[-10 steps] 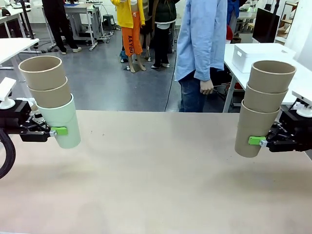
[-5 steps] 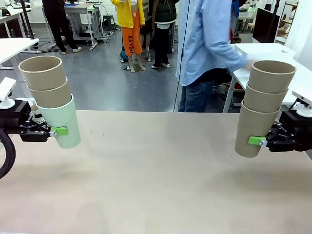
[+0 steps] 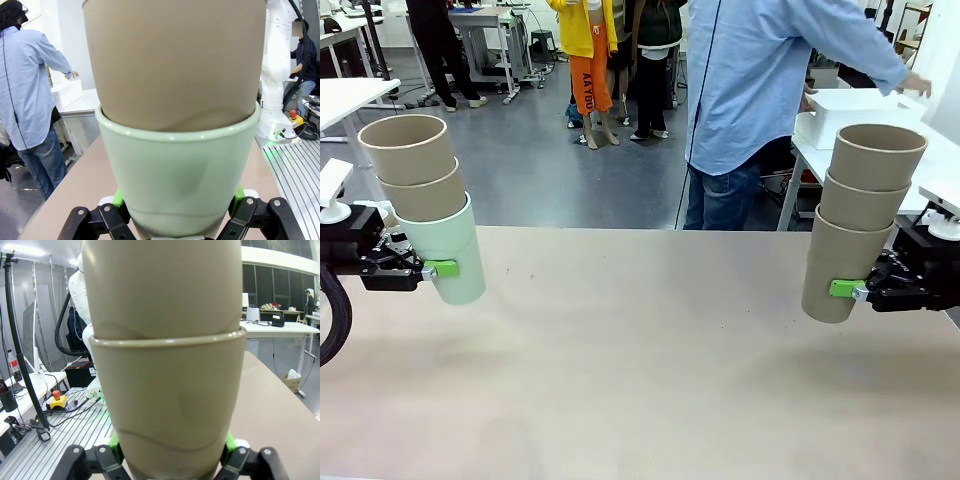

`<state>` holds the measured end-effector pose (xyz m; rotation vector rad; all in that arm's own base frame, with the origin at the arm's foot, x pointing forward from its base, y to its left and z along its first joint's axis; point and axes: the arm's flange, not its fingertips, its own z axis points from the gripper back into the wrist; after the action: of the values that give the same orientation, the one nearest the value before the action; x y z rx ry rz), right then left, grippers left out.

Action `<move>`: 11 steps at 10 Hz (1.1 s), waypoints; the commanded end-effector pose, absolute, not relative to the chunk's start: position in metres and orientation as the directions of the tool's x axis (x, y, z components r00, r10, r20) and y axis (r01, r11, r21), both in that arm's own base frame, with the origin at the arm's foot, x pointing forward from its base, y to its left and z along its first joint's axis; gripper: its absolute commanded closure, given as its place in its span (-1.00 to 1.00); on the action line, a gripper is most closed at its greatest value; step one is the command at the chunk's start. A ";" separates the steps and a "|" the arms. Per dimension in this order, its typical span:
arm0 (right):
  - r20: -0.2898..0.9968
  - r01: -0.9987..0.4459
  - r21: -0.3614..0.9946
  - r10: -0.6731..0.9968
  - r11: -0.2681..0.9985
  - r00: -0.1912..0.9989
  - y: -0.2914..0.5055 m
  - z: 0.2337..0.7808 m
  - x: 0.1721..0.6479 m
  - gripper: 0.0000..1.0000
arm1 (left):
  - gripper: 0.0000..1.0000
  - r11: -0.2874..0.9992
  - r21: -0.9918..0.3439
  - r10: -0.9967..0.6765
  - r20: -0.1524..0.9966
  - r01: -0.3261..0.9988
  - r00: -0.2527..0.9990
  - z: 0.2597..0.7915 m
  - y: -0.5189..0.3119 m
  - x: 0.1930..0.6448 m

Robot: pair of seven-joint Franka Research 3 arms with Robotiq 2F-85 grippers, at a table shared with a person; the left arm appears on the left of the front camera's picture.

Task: Stack the cups and store them in the basket.
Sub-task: Place the stack of Reusable plastic cups into the Pantry Basket.

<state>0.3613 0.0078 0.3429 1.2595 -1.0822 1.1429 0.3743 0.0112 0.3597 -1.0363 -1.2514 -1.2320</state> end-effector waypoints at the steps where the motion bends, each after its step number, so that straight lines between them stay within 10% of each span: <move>1: 0.991 -0.991 0.129 0.034 -0.019 0.129 0.009 0.348 0.361 -0.66 | -0.73 0.103 0.082 -0.070 0.995 0.991 -0.075 0.364 0.009 0.375; 11: 0.991 -0.991 0.129 0.034 -0.019 0.129 0.009 0.348 0.361 -0.66 | -0.73 0.103 0.082 -0.070 0.995 0.991 -0.075 0.364 0.009 0.375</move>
<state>0.3613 0.0078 0.3429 1.2595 -1.0822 1.1429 0.3743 0.0112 0.3597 -1.0363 -1.2514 -1.2320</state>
